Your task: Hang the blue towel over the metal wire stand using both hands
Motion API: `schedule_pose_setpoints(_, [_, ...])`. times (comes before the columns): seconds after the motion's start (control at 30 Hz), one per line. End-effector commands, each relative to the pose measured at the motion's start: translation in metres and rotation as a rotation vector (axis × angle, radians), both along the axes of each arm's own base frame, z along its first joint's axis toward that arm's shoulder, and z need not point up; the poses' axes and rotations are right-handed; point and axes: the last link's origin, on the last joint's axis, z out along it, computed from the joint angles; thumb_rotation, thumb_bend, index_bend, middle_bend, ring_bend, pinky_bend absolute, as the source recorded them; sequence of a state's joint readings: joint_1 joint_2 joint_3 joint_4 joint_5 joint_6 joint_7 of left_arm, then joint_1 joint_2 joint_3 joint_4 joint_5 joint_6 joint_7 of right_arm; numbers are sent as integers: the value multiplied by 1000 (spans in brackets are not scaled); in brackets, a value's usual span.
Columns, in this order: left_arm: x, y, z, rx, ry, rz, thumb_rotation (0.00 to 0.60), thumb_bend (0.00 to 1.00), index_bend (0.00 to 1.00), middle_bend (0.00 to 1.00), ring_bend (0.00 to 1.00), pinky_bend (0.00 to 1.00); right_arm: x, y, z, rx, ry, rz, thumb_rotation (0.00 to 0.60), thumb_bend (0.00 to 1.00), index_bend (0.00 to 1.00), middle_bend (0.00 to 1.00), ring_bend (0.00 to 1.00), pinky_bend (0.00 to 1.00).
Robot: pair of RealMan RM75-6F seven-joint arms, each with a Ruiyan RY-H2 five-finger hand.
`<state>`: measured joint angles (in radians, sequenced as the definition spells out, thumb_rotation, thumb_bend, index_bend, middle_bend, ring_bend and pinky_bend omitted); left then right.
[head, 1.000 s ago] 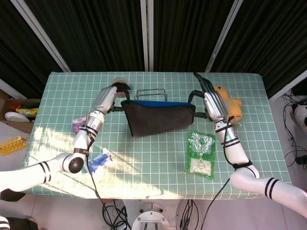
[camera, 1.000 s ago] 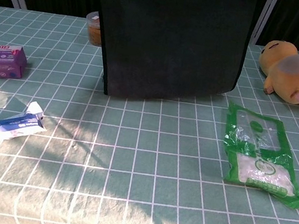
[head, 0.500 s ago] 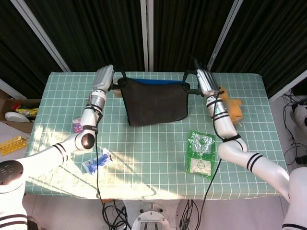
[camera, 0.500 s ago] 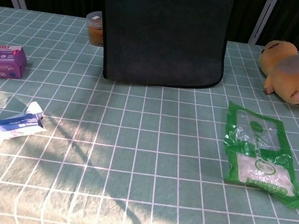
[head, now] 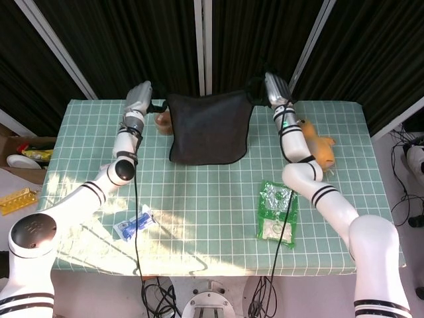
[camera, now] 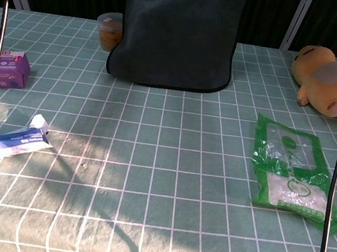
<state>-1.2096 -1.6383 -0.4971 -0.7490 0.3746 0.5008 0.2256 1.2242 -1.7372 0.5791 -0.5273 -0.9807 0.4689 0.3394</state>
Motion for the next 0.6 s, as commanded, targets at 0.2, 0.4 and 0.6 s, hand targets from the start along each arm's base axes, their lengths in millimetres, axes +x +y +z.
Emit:
schedule_pose_setpoints(0.2, [-3, 11, 9, 32, 112, 90, 469, 306, 0, 80, 157, 184, 18, -6, -13, 65, -21, -14, 600, 91, 0, 0, 0, 0])
schedule_pose_setpoints(0.4, [0, 10, 22, 67, 91, 77, 429, 223, 0, 48, 111, 178, 11, -4, 1, 51, -5, 18, 600, 92, 0, 0, 0, 0])
schedule_pose_setpoints(0.6, [6, -24, 39, 89, 153, -94, 343, 224, 0, 47, 93, 178, -16, 34, 24, 12, 36, 156, 600, 133, 0, 0, 0, 0])
